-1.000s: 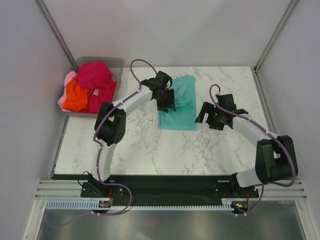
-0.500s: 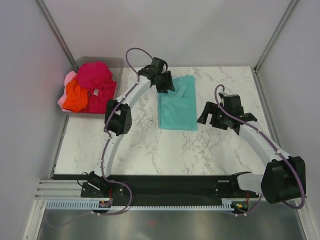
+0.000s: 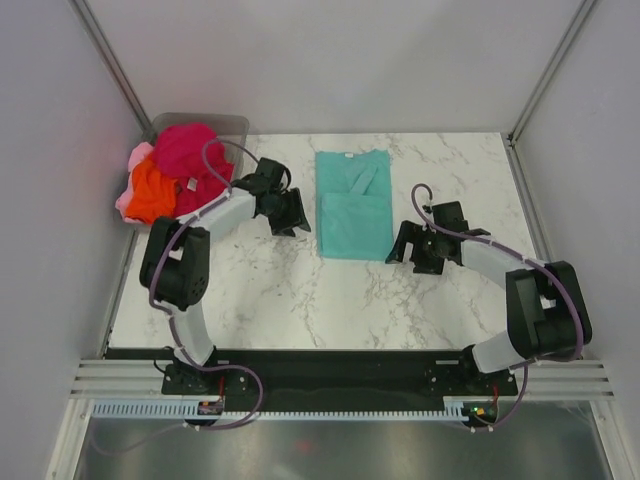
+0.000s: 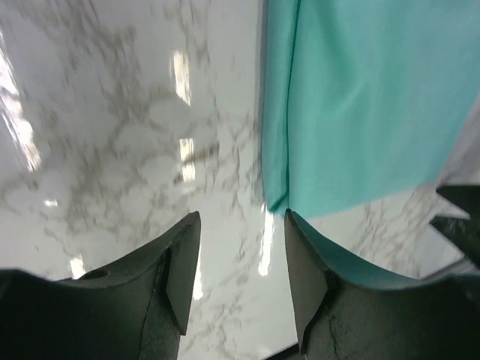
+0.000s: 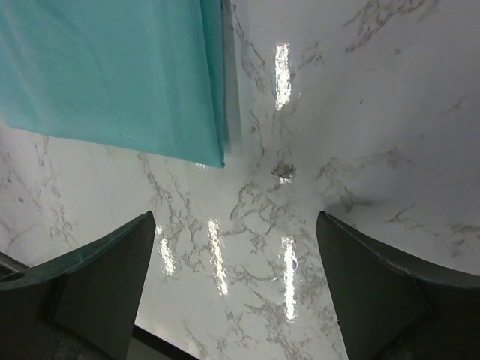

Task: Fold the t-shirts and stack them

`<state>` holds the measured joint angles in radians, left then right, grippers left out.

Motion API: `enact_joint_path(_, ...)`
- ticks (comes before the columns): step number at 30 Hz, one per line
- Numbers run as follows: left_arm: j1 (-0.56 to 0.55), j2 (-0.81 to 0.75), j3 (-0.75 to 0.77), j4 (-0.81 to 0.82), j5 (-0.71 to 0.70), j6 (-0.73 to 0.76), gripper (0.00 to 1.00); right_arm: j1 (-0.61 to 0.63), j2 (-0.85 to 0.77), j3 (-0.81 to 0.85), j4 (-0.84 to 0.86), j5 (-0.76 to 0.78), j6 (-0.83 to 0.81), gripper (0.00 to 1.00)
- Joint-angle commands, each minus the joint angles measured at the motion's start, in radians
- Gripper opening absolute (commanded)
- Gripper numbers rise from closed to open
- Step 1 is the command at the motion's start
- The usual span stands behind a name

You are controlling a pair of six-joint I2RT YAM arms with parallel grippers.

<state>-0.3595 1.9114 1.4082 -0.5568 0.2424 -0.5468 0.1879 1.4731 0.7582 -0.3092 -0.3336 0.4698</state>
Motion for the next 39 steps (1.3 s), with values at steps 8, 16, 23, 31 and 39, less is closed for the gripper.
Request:
enact_joint_path(8,-0.038,-0.150,-0.348,0.353,0.127,-0.091,0.56,0.015,0.217,0.041,0.194,-0.038,0.043,0.76)
enact_joint_path(16,-0.097,-0.100,-0.359,0.448,0.144,-0.166,0.57,0.015,0.276,0.053,0.220,-0.042,0.044,0.50)
enact_joint_path(23,-0.134,-0.060,-0.344,0.422,0.088,-0.177,0.56,0.015,0.288,0.055,0.219,-0.047,0.035,0.45)
enact_joint_path(31,-0.145,-0.023,-0.348,0.448,0.066,-0.180,0.51,0.013,0.289,0.044,0.214,-0.054,0.029,0.43)
enact_joint_path(39,-0.150,-0.022,-0.347,0.462,0.055,-0.182,0.43,0.015,0.242,-0.003,0.190,-0.041,0.029,0.46)
